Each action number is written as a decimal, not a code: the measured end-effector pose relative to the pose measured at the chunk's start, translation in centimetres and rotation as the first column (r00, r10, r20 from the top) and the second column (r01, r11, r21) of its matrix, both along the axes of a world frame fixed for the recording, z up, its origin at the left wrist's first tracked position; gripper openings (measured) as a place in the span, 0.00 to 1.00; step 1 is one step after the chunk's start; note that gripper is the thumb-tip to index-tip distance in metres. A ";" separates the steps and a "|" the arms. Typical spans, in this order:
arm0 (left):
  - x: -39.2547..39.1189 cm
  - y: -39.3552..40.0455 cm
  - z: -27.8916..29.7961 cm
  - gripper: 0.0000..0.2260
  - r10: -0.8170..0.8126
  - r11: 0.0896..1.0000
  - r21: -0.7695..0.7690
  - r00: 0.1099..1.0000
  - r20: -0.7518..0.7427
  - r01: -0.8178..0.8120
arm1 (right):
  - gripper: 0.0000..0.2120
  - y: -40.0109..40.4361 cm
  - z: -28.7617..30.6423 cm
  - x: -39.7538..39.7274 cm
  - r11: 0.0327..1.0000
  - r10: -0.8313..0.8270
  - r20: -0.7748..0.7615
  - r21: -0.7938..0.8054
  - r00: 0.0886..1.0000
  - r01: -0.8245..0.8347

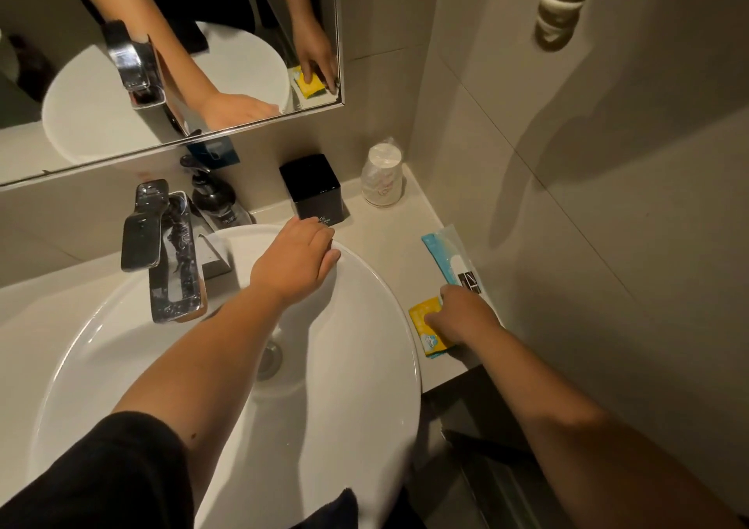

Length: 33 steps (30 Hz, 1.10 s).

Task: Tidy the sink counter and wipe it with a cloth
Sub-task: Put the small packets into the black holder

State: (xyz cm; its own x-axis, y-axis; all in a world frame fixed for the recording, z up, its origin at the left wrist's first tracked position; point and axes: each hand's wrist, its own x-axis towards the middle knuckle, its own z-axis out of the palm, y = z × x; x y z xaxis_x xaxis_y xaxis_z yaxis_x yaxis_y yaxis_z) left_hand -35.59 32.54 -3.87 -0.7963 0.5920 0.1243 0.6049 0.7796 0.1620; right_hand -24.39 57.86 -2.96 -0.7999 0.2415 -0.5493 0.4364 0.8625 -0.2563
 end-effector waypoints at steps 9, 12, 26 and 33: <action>-0.1 0.1 0.0 0.18 0.016 1.000 0.015 1.000 0.000 -0.016 | 0.09 0.6 1.6 -1.2 0.890 -0.180 0.082 -0.411 0.980 0.198; -0.1 0.1 0.2 0.18 0.018 1.000 0.019 1.000 0.012 -0.018 | 0.05 1.2 2.7 -2.4 0.894 -0.122 0.060 -0.427 0.991 0.136; -0.4 -0.2 -0.1 0.16 -0.036 0.999 0.005 0.999 -0.021 0.036 | 0.09 -7.6 10.0 -19.6 0.705 -0.154 -0.500 -0.660 0.852 -0.260; -0.6 -0.2 -0.4 0.17 -0.043 0.999 0.022 0.999 -0.030 0.044 | 0.08 -11.2 5.9 -23.0 0.801 0.121 -0.507 -0.458 0.853 -0.386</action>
